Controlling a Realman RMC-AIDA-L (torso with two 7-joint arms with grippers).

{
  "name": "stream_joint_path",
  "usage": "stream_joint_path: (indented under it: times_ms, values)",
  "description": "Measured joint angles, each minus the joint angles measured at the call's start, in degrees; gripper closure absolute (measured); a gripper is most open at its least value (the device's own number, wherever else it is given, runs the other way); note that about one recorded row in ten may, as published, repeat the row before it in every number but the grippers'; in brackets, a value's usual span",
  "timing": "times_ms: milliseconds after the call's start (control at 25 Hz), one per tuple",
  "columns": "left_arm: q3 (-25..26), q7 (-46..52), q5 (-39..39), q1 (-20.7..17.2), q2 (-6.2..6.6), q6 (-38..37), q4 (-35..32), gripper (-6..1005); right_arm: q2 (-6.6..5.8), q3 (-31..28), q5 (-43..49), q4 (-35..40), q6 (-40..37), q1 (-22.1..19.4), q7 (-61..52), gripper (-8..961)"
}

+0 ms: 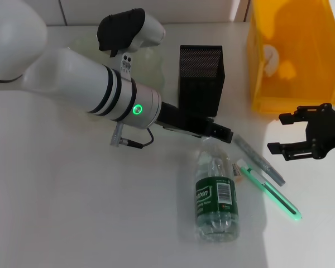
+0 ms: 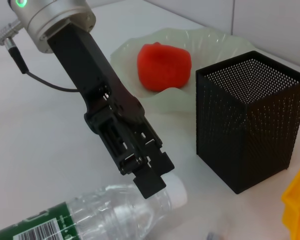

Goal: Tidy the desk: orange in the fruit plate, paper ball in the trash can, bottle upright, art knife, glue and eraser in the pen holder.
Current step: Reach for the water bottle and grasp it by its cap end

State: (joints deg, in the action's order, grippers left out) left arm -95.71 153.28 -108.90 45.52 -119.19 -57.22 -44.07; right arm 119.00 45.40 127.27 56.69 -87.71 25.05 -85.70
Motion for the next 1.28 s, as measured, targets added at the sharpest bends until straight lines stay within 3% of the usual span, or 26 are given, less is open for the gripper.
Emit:
stream_joint_path:
  times_ms: [640, 880, 920, 1280]
  values:
    - [0.1, -1.2, -0.3, 0.3, 0.01, 1.4, 3.1, 279, 0.0, 0.9, 0.0, -0.8, 0.6, 1.2, -0.5, 166]
    - [0.5, -4.8, 3.8, 0.2, 0.01, 1.4, 4.6, 297, 0.03, 1.5, 0.0, -1.1, 0.7, 1.4, -0.5, 166]
    - [1.6, -7.2, 5.6, 0.9, 0.02, 1.2, 7.8, 300, 0.05, 1.6, 0.0, -1.1, 0.7, 1.5, -0.6, 166]
    - [1.8, -8.8, 6.4, 0.4, 0.01, 2.7, 8.4, 328, 0.17, 1.7, 0.1, -1.1, 0.7, 1.7, -0.8, 167]
